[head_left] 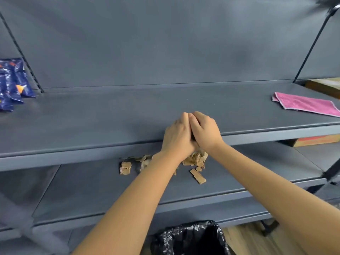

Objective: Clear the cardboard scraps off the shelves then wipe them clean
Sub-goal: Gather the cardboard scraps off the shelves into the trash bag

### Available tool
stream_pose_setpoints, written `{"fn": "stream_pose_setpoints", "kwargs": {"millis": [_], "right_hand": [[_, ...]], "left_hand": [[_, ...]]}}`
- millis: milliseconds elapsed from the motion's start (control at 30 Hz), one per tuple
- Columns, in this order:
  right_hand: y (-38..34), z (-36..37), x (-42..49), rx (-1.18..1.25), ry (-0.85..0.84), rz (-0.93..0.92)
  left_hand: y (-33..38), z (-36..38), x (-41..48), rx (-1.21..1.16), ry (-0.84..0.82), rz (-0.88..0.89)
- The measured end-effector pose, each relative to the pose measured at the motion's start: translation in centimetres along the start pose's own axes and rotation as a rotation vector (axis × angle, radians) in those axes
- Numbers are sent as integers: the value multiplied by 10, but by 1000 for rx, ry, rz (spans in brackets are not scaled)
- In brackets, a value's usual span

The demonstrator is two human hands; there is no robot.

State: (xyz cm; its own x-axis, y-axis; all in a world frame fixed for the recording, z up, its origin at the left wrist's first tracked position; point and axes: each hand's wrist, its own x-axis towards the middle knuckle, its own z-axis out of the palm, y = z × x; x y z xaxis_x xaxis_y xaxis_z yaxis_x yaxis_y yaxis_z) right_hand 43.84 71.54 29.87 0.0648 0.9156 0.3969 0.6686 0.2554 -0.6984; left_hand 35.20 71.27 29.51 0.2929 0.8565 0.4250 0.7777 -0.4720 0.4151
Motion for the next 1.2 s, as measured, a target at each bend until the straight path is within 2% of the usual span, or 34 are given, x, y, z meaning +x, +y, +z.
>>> {"fn": "stream_pose_setpoints", "kwargs": {"millis": [133,333,600,800,933,1200], "right_hand": [[9,-18,-44,3,-9,0],[61,-8,-123,20,-122,77],[133,33,-209,83,-293,264],[191,73,-268,44,-384,364],[222,96,-295,42,-420,425],[250,122,-328,71,-482,518]], "left_hand": [[26,14,-38,-62,13,-46],[37,72,-114,-123,-128,-122],[28,154,-199,-133,-328,-307],[11,216,-257,-127,-498,-393],[2,247,-285,-187,-558,-478],[-16,291,-320,-160,-626,-504]]}}
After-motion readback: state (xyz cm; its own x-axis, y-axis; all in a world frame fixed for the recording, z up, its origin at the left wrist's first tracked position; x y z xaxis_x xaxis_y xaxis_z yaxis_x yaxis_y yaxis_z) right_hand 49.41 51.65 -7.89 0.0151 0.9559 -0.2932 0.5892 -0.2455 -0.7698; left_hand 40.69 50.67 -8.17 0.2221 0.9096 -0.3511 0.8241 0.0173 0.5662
